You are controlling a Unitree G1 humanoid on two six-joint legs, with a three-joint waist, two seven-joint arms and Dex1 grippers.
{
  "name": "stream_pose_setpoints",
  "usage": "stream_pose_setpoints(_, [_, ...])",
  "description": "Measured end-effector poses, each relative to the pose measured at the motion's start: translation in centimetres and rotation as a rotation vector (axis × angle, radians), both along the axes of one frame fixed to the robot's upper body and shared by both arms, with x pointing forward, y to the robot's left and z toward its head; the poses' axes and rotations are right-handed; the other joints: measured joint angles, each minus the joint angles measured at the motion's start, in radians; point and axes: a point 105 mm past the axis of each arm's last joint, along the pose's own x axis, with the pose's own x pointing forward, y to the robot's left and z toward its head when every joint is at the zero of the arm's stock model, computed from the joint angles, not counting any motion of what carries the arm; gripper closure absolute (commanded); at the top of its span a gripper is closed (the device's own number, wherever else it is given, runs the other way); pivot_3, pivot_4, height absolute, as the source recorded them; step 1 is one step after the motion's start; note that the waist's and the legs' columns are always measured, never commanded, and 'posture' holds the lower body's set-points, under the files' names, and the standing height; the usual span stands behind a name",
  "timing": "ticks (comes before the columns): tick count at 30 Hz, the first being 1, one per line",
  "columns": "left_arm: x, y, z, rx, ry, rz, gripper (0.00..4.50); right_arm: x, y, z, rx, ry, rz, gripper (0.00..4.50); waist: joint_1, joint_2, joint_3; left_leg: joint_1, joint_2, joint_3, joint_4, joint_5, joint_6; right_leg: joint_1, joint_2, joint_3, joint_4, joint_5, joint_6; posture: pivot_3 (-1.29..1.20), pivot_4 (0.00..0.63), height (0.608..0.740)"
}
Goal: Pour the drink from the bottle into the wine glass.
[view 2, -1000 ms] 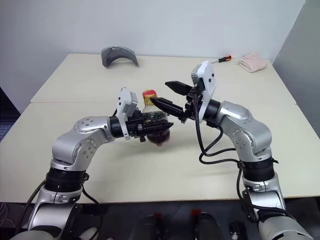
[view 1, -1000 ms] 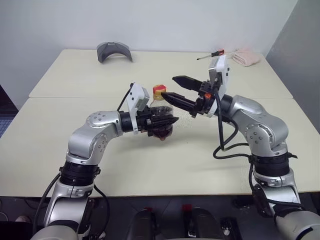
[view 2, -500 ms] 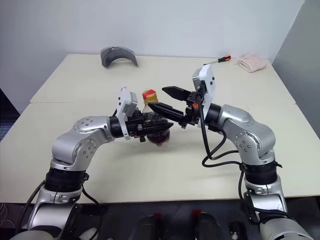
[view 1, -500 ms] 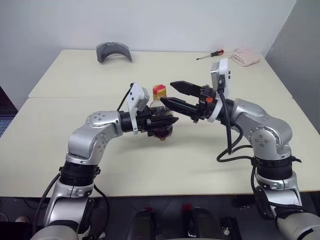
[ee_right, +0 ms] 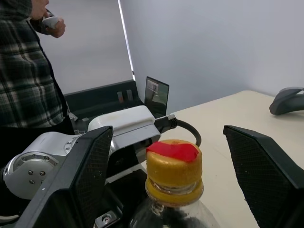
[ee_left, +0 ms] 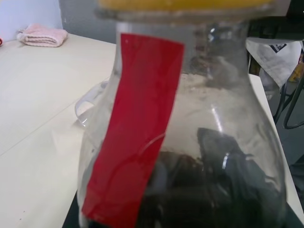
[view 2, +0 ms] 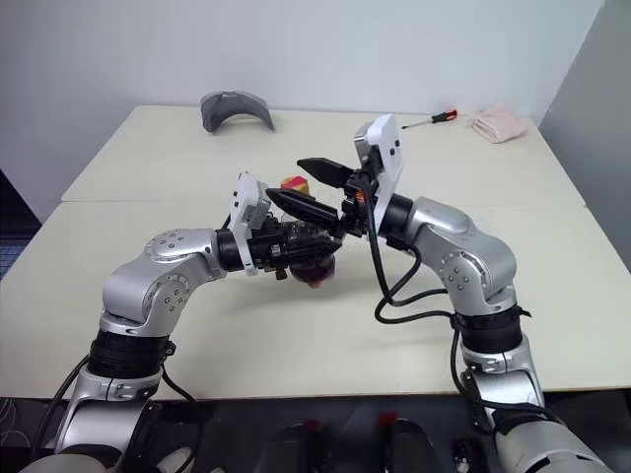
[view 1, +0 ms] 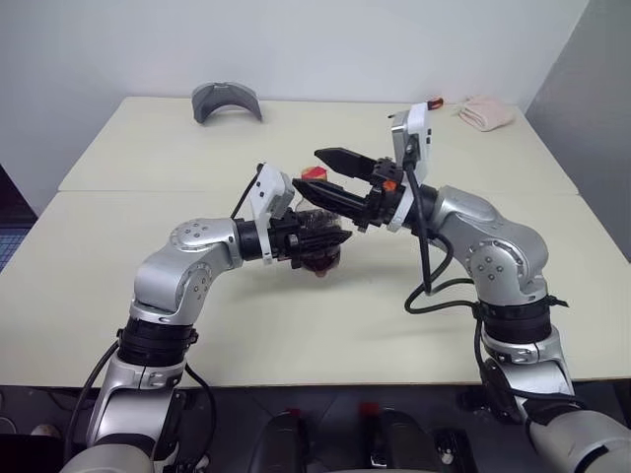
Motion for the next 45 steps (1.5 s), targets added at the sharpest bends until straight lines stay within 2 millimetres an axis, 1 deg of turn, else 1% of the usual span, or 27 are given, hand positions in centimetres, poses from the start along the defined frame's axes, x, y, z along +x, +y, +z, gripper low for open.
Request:
stream_pose_setpoints(8, [0.0, 0.0, 0.0, 0.000, 0.000, 0.000, 2.65, 0.7, -0.1, -0.4, -0.014, -0.009, -0.026, 0.52, 0.000, 0.000, 0.000, 0.000, 0.000, 0.000, 0.000, 0.000, 0.000, 0.000, 0.000, 0.000, 0.000, 0.000, 0.000, 0.00, 0.150, 0.740])
stream_pose_setpoints(11, [0.0, 0.0, 0.0, 0.000, 0.000, 0.000, 2.65, 1.1, -0.2, -0.6, -0.023, -0.009, -0.046, 0.52, 0.000, 0.000, 0.000, 0.000, 0.000, 0.000, 0.000, 0.000, 0.000, 0.000, 0.000, 0.000, 0.000, 0.000, 0.000, 0.00, 0.150, 0.740])
stream_pose_setpoints(18, [0.0, 0.0, 0.0, 0.000, 0.000, 0.000, 2.65, 1.3, -0.9, -0.6, -0.046, -0.020, -0.064, 0.52, 0.000, 0.000, 0.000, 0.000, 0.000, 0.000, 0.000, 0.000, 0.000, 0.000, 0.000, 0.000, 0.000, 0.000, 0.000, 0.00, 0.150, 0.740])
stream_pose_setpoints(30, [0.0, 0.0, 0.1, 0.000, -0.002, -0.002, 2.65, 0.8, -2.2, -0.7, -0.040, 0.016, -0.060, 0.52, 0.000, 0.000, 0.000, 0.000, 0.000, 0.000, 0.000, 0.000, 0.000, 0.000, 0.000, 0.000, 0.000, 0.000, 0.000, 0.00, 0.150, 0.740])
stream_pose_setpoints(38, [-0.1, -0.1, 0.1, 0.001, -0.003, -0.016, 2.65, -0.6, -1.6, -0.4, -0.027, 0.034, 0.012, 0.52, 0.000, 0.000, 0.000, 0.000, 0.000, 0.000, 0.000, 0.000, 0.000, 0.000, 0.000, 0.000, 0.000, 0.000, 0.000, 0.00, 0.150, 0.740])
stream_pose_setpoints(45, [-0.2, -0.1, 0.1, 0.001, -0.003, -0.019, 2.65, -0.4, -0.9, -0.2, -0.002, 0.042, 0.015, 0.52, 0.000, 0.000, 0.000, 0.000, 0.000, 0.000, 0.000, 0.000, 0.000, 0.000, 0.000, 0.000, 0.000, 0.000, 0.000, 0.00, 0.150, 0.740])
